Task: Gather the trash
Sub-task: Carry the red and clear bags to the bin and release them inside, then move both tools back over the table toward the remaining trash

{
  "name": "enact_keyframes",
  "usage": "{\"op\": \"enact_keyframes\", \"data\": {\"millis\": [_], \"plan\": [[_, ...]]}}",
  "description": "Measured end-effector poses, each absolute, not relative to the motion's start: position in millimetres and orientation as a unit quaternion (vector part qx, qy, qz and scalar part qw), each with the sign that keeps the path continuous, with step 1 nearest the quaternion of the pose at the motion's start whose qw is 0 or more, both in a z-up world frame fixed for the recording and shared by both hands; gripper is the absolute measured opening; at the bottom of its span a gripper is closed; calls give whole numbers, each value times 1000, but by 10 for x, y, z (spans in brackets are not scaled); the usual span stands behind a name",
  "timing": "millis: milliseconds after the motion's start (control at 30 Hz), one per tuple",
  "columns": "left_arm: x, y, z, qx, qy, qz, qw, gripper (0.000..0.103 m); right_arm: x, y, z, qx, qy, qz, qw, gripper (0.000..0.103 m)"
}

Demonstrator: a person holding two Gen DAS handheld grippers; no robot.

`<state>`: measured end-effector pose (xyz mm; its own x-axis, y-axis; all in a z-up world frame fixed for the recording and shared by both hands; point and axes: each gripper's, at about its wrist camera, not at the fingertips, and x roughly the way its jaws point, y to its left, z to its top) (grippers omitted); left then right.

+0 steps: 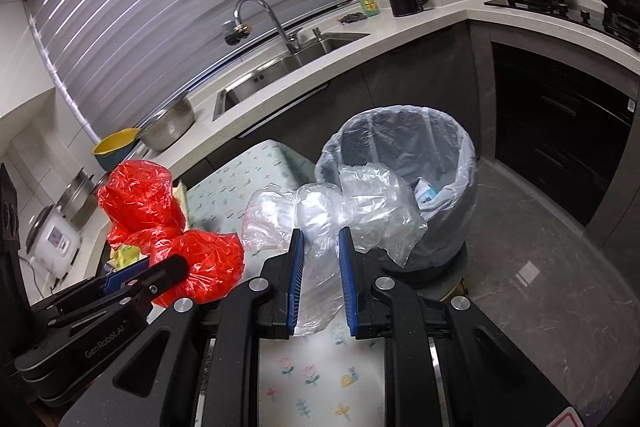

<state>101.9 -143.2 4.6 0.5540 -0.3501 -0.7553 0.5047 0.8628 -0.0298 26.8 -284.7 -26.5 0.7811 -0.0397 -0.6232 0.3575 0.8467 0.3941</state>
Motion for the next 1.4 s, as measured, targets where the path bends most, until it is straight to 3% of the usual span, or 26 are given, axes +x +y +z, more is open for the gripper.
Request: {"op": "enact_keyframes", "data": {"millis": [433,667,767,833,1000,1367,1400], "plan": [[1561,-2353,-163,138,403,-304,852,31,677,-3575,-448,262,309,-176,897,17],[1964,-2750,-292,140,418,-336,832,36,863,-3894,-566,268,308,-210,888,17],[2049,-2837,-313,143,413,-337,834,41,951,-3954,-580,260,311,-216,888,17],[2093,-2874,-308,141,406,-336,838,54,1026,-3985,-587,256,312,-217,889,17],[2185,-2817,-249,123,400,-326,847,69,1175,-3996,-582,251,313,-213,891,17],[2373,-2312,-143,86,405,-270,869,73,1593,-3812,-554,230,323,-184,899,26],[2379,-2260,-128,83,405,-263,872,77,1632,-3796,-546,230,321,-178,901,28]]}}
